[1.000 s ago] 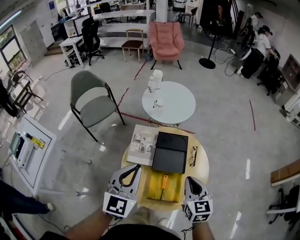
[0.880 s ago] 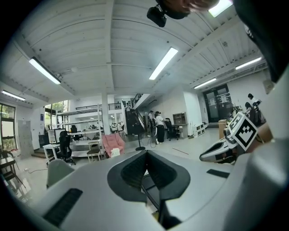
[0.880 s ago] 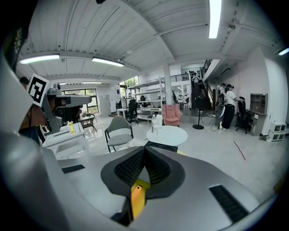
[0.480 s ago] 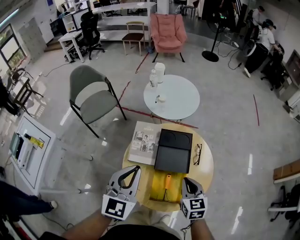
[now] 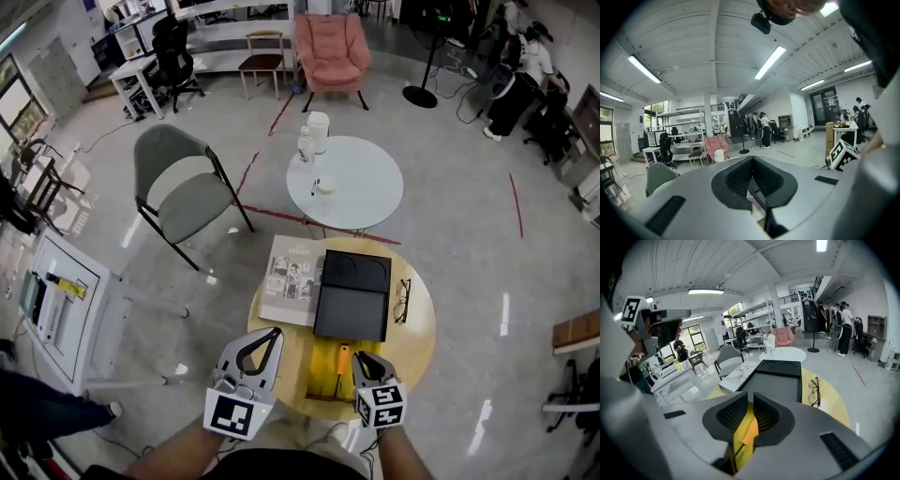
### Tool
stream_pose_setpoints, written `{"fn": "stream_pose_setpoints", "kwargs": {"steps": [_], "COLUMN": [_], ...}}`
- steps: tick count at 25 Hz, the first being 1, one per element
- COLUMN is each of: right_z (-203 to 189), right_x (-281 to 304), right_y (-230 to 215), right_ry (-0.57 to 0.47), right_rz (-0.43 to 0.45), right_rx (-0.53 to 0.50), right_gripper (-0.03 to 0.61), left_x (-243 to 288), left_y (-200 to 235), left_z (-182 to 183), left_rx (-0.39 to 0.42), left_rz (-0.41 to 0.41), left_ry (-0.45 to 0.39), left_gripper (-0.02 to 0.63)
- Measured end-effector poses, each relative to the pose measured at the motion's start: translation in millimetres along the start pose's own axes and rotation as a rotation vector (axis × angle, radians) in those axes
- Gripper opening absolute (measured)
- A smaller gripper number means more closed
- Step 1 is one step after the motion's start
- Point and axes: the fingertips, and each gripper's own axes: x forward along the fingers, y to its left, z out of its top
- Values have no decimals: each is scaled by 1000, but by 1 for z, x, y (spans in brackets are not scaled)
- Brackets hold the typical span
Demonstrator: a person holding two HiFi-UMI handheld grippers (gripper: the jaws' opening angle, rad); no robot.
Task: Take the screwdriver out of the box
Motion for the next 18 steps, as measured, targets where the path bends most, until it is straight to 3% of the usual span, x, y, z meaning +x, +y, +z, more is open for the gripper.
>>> {"fn": "stream_pose_setpoints", "kwargs": {"steps": [7, 14, 18], "right_z": [-32, -62, -75], "right_x": [32, 58, 70], "right_y": [-5, -7, -7], "right_ry": [69, 183, 228], "right_rz": [15, 8, 6], "right_rx": [64, 142, 167], "right_gripper": [103, 222, 241], "left_x": [6, 10, 9], "left_y": [6, 13, 15], "left_z": [-13, -23, -28], "left_rx": [8, 14, 8], "left_rz": [-13, -27, -27], "left_ry": [20, 37, 45], "left_gripper": [12, 12, 12]}}
